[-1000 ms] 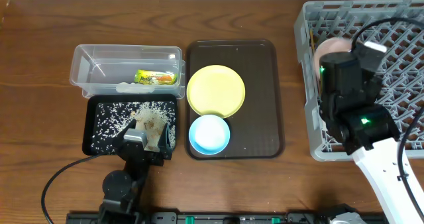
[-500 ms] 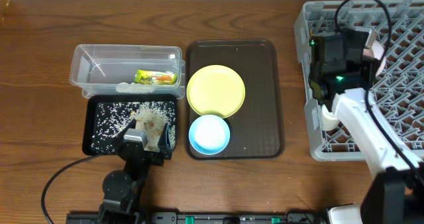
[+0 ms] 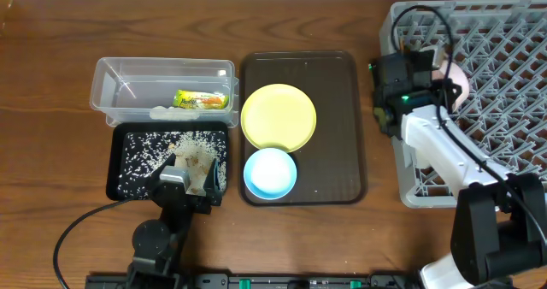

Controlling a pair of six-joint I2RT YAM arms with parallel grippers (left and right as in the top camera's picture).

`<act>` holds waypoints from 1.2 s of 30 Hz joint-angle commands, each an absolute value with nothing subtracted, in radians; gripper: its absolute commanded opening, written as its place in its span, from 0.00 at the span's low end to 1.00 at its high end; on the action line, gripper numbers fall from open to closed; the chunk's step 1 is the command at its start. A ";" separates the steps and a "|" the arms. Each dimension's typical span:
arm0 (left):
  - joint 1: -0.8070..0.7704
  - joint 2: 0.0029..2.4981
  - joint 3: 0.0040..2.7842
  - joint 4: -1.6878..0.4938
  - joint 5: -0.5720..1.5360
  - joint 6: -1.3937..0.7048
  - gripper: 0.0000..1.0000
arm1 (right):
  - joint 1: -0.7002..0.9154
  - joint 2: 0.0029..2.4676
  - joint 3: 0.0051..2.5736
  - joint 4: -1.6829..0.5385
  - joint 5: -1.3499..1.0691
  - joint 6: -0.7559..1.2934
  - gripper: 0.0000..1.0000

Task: Sort waste into correct bins and load items into the dishwasher rack
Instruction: 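Place the white bowl upright in the grey rack with the right gripper, then grasp the light-blue bowl with the right gripper and lift it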

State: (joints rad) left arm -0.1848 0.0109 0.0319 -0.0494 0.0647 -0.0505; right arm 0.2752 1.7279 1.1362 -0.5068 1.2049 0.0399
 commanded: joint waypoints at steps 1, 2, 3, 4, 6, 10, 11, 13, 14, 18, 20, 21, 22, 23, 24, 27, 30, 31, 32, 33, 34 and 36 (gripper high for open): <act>-0.180 0.004 0.004 -0.064 0.068 -0.041 0.89 | 0.340 1.748 1.137 -0.551 1.173 0.038 0.04; -0.180 0.004 0.004 -0.064 0.068 -0.041 0.89 | 0.353 1.748 1.137 -0.570 1.173 0.058 0.10; -0.180 0.004 0.004 -0.064 0.068 -0.041 0.89 | 0.362 1.744 1.137 -0.587 1.169 0.082 0.15; -0.180 0.004 0.004 -0.064 0.068 -0.041 0.89 | 0.371 1.740 1.137 -0.606 1.154 0.110 0.18; -0.180 0.004 0.004 -0.064 0.067 -0.041 0.89 | 0.380 1.723 1.138 -0.639 1.079 0.131 0.26; -0.180 0.004 0.004 -0.064 0.068 -0.041 0.89 | 0.393 1.660 1.143 -0.694 0.867 0.157 0.41; -0.180 0.004 0.004 -0.064 0.068 -0.041 0.89 | 0.398 1.639 1.146 -0.709 0.786 0.158 0.42; -0.180 0.004 0.004 -0.064 0.068 -0.041 0.89 | 0.412 1.592 1.152 -0.739 0.611 0.164 0.44; -0.180 0.004 0.004 -0.064 0.068 -0.041 0.89 | 0.421 1.569 1.153 -0.747 0.519 0.164 0.44; -0.180 0.004 0.004 -0.064 0.068 -0.041 0.89 | 0.476 1.483 1.152 -0.758 0.033 0.194 0.45; -0.180 0.004 0.004 -0.064 0.067 -0.041 0.89 | 0.514 1.475 1.152 -0.748 -0.166 0.256 0.45; -0.180 0.004 0.004 -0.064 0.068 -0.041 0.89 | 0.539 1.478 1.151 -0.744 -0.249 0.287 0.45; -0.180 0.004 0.004 -0.064 0.068 -0.041 0.89 | 0.569 1.489 1.147 -0.741 -0.309 0.310 0.45; -0.180 0.004 0.004 -0.064 0.068 -0.041 0.89 | 0.598 1.499 1.146 -0.745 -0.332 0.331 0.46; -0.180 0.004 0.004 -0.064 0.068 -0.041 0.89 | 0.628 1.516 1.143 -0.754 -0.334 0.360 0.48; -0.180 0.004 0.004 -0.064 0.068 -0.041 0.89 | 0.725 1.583 1.136 -0.772 -0.258 0.450 0.52; -0.180 0.004 0.004 -0.064 0.067 -0.041 0.89 | 0.784 1.666 1.136 -0.757 -0.107 0.552 0.54; -0.180 0.004 0.004 -0.064 0.068 -0.041 0.89 | 0.790 1.687 1.136 -0.748 -0.077 0.572 0.53; -0.180 0.004 0.004 -0.064 0.068 -0.041 0.89 | 0.794 1.713 1.136 -0.736 -0.053 0.594 0.52; -0.180 0.004 0.004 -0.064 0.068 -0.041 0.89 | 0.794 1.741 1.136 -0.721 -0.040 0.603 0.50; -0.180 0.004 0.004 -0.064 0.067 -0.041 0.89 | 0.792 1.767 1.136 -0.710 -0.033 0.608 0.49; -0.180 0.004 0.004 -0.064 0.068 -0.041 0.89 | 0.785 1.812 1.136 -0.701 -0.023 0.628 0.39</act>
State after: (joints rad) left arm -0.1848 0.0109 0.0319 -0.0494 0.0647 -0.0509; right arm 0.7895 1.7638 1.1412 -0.7063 -0.0895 0.5358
